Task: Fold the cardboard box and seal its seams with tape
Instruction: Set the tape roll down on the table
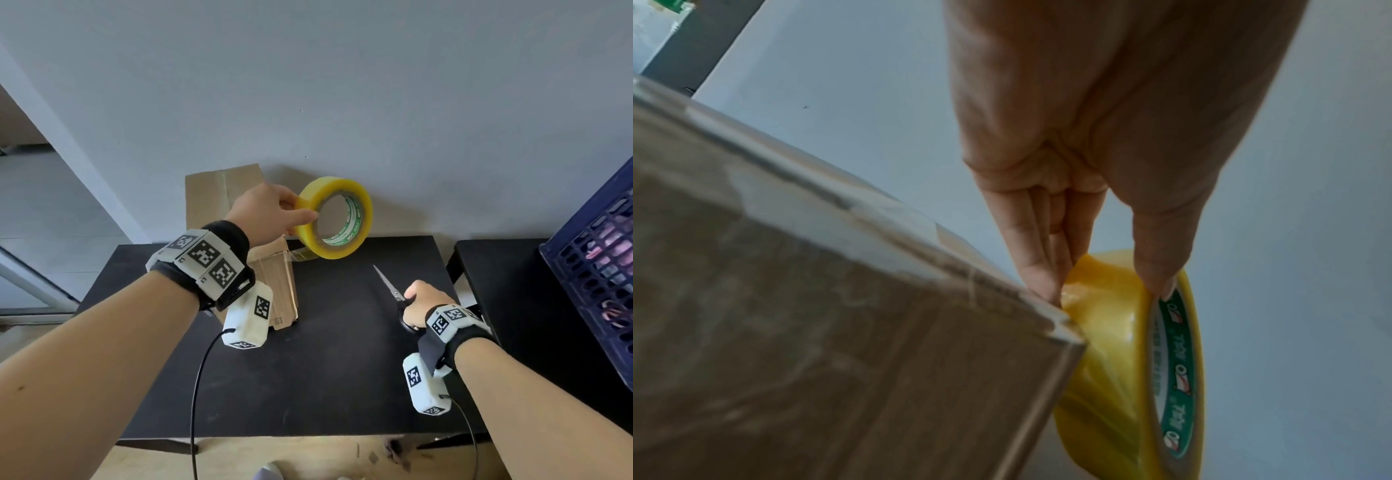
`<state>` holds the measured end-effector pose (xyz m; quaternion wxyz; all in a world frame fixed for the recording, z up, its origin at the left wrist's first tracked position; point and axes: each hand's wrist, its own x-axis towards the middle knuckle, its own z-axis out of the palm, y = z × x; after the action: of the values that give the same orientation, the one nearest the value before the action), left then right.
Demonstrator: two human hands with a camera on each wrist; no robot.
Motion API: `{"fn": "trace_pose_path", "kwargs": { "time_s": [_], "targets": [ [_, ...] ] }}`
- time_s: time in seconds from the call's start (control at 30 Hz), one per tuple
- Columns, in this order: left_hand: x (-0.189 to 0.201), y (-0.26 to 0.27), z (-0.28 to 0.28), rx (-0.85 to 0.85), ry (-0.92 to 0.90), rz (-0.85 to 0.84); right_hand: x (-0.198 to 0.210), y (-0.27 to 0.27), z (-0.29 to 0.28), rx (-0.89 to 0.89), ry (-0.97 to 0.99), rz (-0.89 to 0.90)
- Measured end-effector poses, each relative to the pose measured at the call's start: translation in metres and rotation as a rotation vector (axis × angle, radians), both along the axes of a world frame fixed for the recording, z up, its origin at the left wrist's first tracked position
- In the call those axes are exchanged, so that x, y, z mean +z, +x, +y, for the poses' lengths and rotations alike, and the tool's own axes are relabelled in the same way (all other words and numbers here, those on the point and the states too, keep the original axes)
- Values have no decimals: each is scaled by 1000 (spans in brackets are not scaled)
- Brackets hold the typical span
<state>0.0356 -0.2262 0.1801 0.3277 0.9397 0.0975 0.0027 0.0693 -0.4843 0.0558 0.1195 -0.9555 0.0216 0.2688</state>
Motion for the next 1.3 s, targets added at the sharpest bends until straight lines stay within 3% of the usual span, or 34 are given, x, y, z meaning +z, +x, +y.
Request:
{"fn": "trace_pose_path", "kwargs": {
  "time_s": [0.1,0.23,0.4,0.47,0.57,0.67,0.83,1.0,1.3],
  "targets": [
    [1,-1,0,1,15,0,18,3,1,102,100,-24],
    [2,-1,2,5,24,8,42,2,-4,69,336,36],
    [2,-2,1,1,24,1,66,-7,-12,109,437,132],
    [2,-2,0,3,26,2,73,-11,-13,57,504,207],
    [2,-1,-1,2,40,2,81,-19,-13,-21,563,453],
    [3,-1,-1,7,44,2,89,-29,-11,34,654,606],
    [3,0,-1,9,35,1,102,-34,5,101,804,582],
    [2,-1,-1,21,31,0,112,-33,24,105,795,493],
    [1,-1,2,23,25,-2,114,-31,48,85,813,510]
  ]
}}
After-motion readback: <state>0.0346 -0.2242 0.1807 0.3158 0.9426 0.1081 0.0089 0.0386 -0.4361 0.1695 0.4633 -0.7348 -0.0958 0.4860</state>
